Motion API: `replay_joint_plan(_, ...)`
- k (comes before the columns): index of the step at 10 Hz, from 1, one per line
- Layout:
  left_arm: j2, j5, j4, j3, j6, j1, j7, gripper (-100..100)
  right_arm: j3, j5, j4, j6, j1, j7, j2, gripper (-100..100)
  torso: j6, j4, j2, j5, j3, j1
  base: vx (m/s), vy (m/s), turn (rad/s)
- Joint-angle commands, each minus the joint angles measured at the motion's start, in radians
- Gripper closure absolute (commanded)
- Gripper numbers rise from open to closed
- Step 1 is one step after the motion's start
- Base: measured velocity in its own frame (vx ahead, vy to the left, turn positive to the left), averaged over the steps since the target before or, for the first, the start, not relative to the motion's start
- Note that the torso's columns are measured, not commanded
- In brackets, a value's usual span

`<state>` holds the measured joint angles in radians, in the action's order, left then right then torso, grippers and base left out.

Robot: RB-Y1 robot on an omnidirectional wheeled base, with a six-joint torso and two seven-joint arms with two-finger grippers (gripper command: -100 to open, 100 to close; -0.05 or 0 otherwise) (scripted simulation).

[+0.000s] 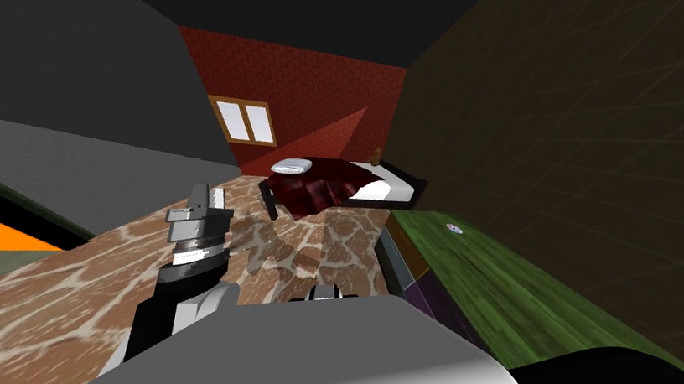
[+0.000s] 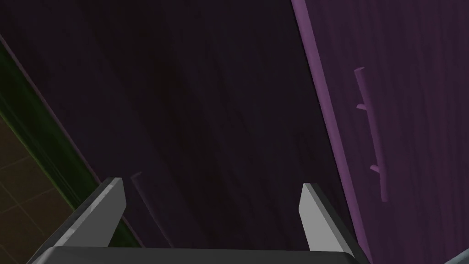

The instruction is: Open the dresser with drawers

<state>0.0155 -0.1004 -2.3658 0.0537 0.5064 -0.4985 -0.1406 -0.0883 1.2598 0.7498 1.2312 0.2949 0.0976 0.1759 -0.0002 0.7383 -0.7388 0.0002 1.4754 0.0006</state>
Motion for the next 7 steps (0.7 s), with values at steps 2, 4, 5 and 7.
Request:
replay_joint_plan(2, 0.0, 0.0, 0.0, 0.0, 0.0, 0.0, 0.0, 0, 0.009, 0.08, -0.068, 0.103, 0.014, 0.012, 0.006, -100, 0.0, -0.001, 0.002, 0.0, 0.002, -0.001, 0.083, -0.032, 0.165)
replay_joint_plan(4, 0.0, 0.0, 0.0, 0.0, 0.0, 0.0, 0.0, 0, 0.011, 0.097, -0.087, 0.123, 0.014, 0.013, 0.01, -100, 0.0, 0.0, 0.0, 0.0, 0.0, 0.0, 0.061, -0.029, 0.062)
replay_joint_plan(5, 0.0, 0.0, 0.0, 0.0, 0.0, 0.0, 0.0, 0, 0.013, 0.111, -0.102, 0.139, 0.014, 0.013, 0.015, -100, 0.0, 0.0, -0.001, 0.0, 0.0, 0.0, 0.031, -0.013, 0.068)
replay_joint_plan(7, 0.0, 0.0, 0.0, 0.0, 0.0, 0.0, 0.0, 0, 0.014, 0.117, -0.115, 0.144, 0.011, 0.01, 0.019, -100, 0.0, 0.0, 0.0, 0.0, 0.0, 0.0, 0.023, -0.015, 0.069)
